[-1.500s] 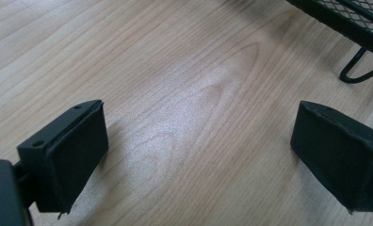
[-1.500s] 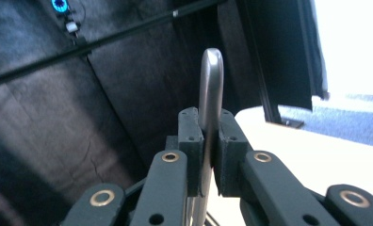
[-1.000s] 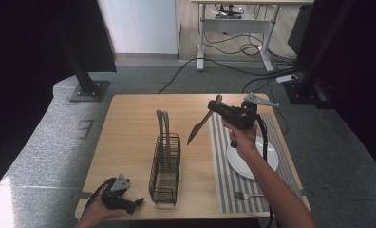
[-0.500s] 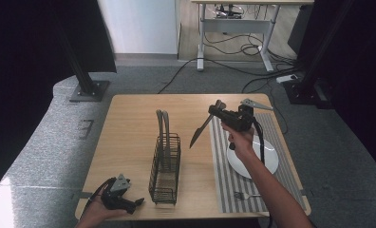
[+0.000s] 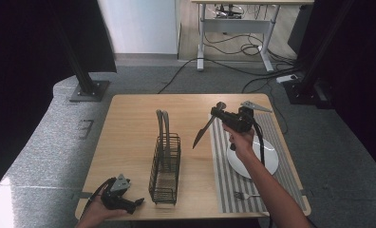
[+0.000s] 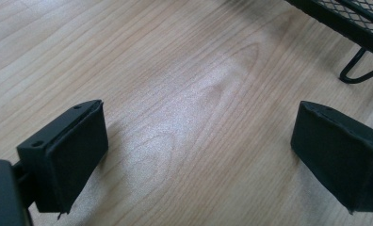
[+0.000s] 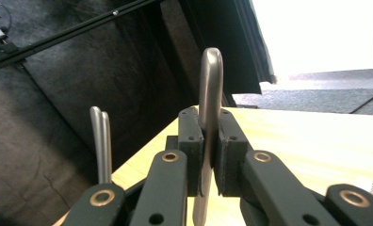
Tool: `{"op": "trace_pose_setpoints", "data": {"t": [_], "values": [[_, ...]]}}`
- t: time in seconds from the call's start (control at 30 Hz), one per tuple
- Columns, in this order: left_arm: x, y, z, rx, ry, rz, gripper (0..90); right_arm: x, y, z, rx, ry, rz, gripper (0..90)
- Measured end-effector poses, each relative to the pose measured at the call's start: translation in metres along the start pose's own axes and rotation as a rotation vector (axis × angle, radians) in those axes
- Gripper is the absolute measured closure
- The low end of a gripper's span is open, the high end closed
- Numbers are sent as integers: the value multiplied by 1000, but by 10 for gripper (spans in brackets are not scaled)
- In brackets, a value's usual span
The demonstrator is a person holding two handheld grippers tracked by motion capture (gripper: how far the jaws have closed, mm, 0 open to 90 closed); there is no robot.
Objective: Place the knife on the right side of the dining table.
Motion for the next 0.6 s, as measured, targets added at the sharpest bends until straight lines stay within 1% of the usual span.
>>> {"op": "trace_pose_setpoints", "data": {"t": [0.13,0.23,0.5,0.53,0.6], "values": [[0,0,0,0,0,0,43,4,0,1,3,-4,-8,829],[0,0,0,0,0,0,43,12,0,2,13,1,-30,829],[0,0,0,0,0,0,43,26,-1,7,29,-3,-69,829],[0,0,0,0,0,0,43,26,-1,7,29,-3,-69,829],[0,0,0,0,0,0,43,31,-3,10,35,-1,-85,829]]}}
Point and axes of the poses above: each handheld gripper's, and its own axes: y roughly forward along the jaws, z roughly out of its top, x roughly to its right, the point moved 9 cm from there along y, roughly forward along the jaws, and after that the axes turned 8 degrees about x, right-handed, at the moved point
